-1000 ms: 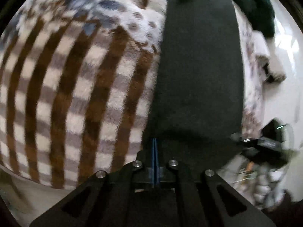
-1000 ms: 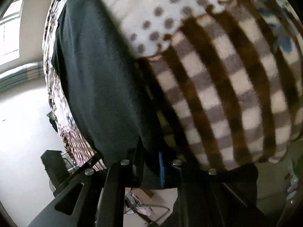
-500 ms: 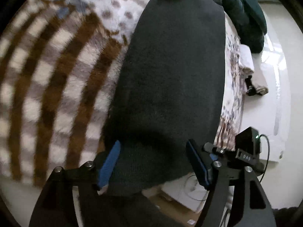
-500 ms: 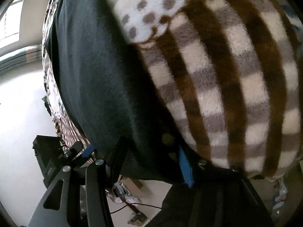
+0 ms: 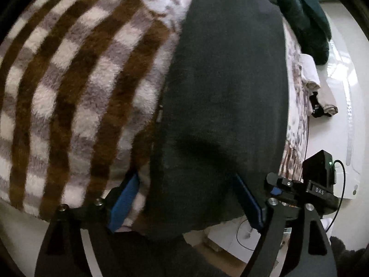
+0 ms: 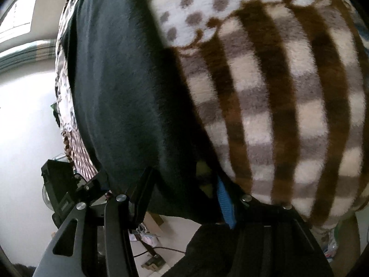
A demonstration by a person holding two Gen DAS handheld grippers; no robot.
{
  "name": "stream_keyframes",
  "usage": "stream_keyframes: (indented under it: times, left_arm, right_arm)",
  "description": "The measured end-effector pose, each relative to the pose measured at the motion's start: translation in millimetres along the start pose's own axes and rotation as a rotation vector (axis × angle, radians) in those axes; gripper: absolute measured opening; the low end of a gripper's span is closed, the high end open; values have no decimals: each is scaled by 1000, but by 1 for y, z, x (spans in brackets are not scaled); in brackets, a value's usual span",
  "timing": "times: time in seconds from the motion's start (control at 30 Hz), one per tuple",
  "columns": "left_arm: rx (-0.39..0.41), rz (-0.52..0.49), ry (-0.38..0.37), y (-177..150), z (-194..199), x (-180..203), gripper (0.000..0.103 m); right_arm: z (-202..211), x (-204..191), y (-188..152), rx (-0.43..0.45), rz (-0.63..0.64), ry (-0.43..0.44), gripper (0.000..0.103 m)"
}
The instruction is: Fold small clothes
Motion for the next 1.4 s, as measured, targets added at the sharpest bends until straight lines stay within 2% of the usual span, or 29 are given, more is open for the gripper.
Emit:
stream_keyframes:
  times: [0.03, 0.07, 0.1, 0.13, 0.17, 0.2, 0.27, 0.4, 0.6, 0.73, 0.87, 1.0, 1.17, 1.4]
  left_arm:
    - [9, -17, 2, -2, 0, 5, 69]
    - [18, -31, 5, -4, -1, 11, 43]
    - [13, -33, 31, -8, -1, 9, 14]
    - [13, -24, 39, -8, -4, 9, 9]
    - [31, -5, 33, -9, -2, 9, 9]
    - [39, 10, 29, -9, 2, 6, 9]
    - [56, 43, 3, -11, 11, 1, 8]
    - [98, 71, -49, -12, 38, 6, 8]
    - [185, 11, -115, 5, 91, 47, 8]
    - [245, -30, -152, 32, 119, 72, 8]
    - [312, -44, -226, 79, 138, 99, 8]
    - [379, -75, -247, 134, 143, 118, 8]
    - [433, -76, -276, 236, 138, 134, 8]
    - [412, -78, -273, 388, 95, 143, 8]
  right_arm:
    - [0, -1, -1, -1, -7, 18, 54]
    - [0, 1, -1, -5, -14, 31, 49]
    - [-2, 1, -2, -17, -21, 51, 36]
    - [-5, 1, -4, -39, -23, 61, 32]
    - [-7, 4, -6, -50, -23, 65, 27]
    - [-7, 4, -5, -47, -34, 72, 19]
    - [-7, 1, -5, -39, -64, 103, 14]
    - [7, -14, -9, -7, -47, 115, 13]
    - [57, -51, -12, 64, -11, 203, 12]
    - [97, -81, 0, 129, 7, 264, 12]
    - [129, -117, 24, 189, 44, 298, 12]
    - [161, -152, 74, 266, 102, 302, 12]
    - [188, -186, 168, 357, 140, 271, 12]
    - [184, -232, 335, 449, 113, 211, 12]
Point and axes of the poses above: each gripper's, at about its wrist camera, not at the fingertips, and z roughly against the way its jaws point, x to its right, y to its top, the point moved 6 cm from there along -z, roughly the way its jaws point
